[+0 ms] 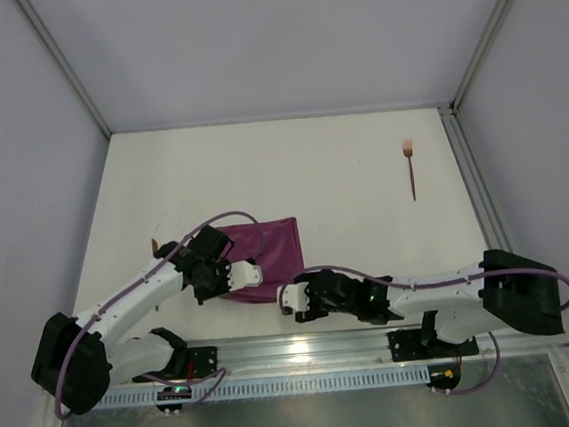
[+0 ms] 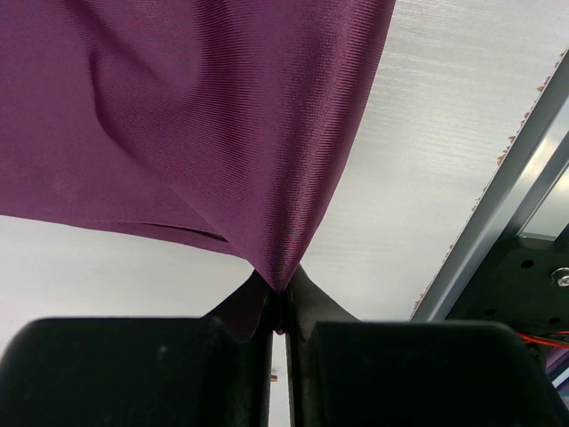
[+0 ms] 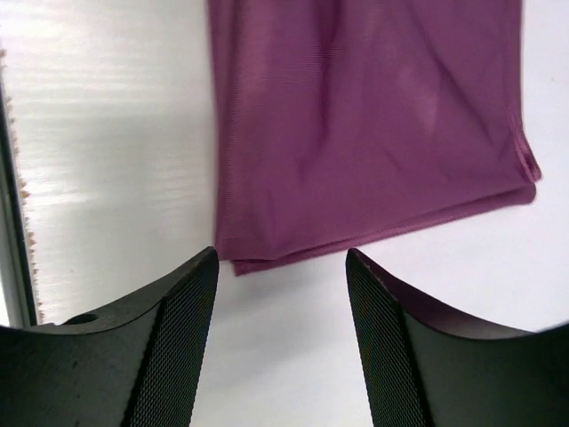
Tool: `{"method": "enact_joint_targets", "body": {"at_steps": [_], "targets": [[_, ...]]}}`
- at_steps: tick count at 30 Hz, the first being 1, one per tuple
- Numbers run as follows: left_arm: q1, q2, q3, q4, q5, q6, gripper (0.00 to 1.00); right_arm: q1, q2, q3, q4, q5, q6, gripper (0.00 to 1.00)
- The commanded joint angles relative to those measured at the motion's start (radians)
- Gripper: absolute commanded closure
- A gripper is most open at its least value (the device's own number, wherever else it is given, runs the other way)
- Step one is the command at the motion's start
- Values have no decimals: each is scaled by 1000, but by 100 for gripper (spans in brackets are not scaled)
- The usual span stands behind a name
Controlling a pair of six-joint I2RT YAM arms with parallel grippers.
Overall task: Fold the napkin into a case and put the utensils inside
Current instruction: Move the lower triangle-folded napkin to the center of the board.
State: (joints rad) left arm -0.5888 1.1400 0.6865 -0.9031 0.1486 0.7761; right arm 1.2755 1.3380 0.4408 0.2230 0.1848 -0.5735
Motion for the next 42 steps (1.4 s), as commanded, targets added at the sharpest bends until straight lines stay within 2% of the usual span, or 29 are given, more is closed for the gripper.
{"method": "enact_joint_targets", "body": {"at_steps": [1,5,8,11,15,18,26,30,31,35,37,38,40,42], "targets": [[-3,15,18,-3,22,12,94,-102,-121,91,-115,-146,110,37],[-3,23,-10,26,35,-3,86,-172,-187,99,-145,-170,474,39],[-3,27,-30,38,42,-11,85,-208,-204,101,-174,-214,665,39],[-3,30,-48,55,32,-17,86,-251,-198,72,-185,-203,985,38],[-3,32,-64,78,19,-26,87,-283,-126,72,-217,-249,1202,38],[-3,26,-62,82,19,-37,87,-303,-74,58,-192,-284,1305,38],[-5,0,-70,90,11,-41,84,-308,44,55,-172,-315,1376,42],[-5,3,-94,130,-59,-26,84,-308,66,35,-126,-331,1391,63],[-5,6,-97,141,-78,-21,84,-306,73,35,-117,-334,1391,74],[-5,27,-120,240,-210,8,85,-308,81,30,-94,-354,1399,80],[-3,38,-143,323,-282,23,85,-306,82,32,-86,-378,1399,79],[-3,47,-150,360,-302,31,84,-308,76,35,-89,-384,1396,70],[1,52,-168,447,-334,67,80,-315,50,33,-97,-387,1393,61],[9,53,-176,481,-336,106,71,-382,-25,26,-96,-418,1382,50]]}}
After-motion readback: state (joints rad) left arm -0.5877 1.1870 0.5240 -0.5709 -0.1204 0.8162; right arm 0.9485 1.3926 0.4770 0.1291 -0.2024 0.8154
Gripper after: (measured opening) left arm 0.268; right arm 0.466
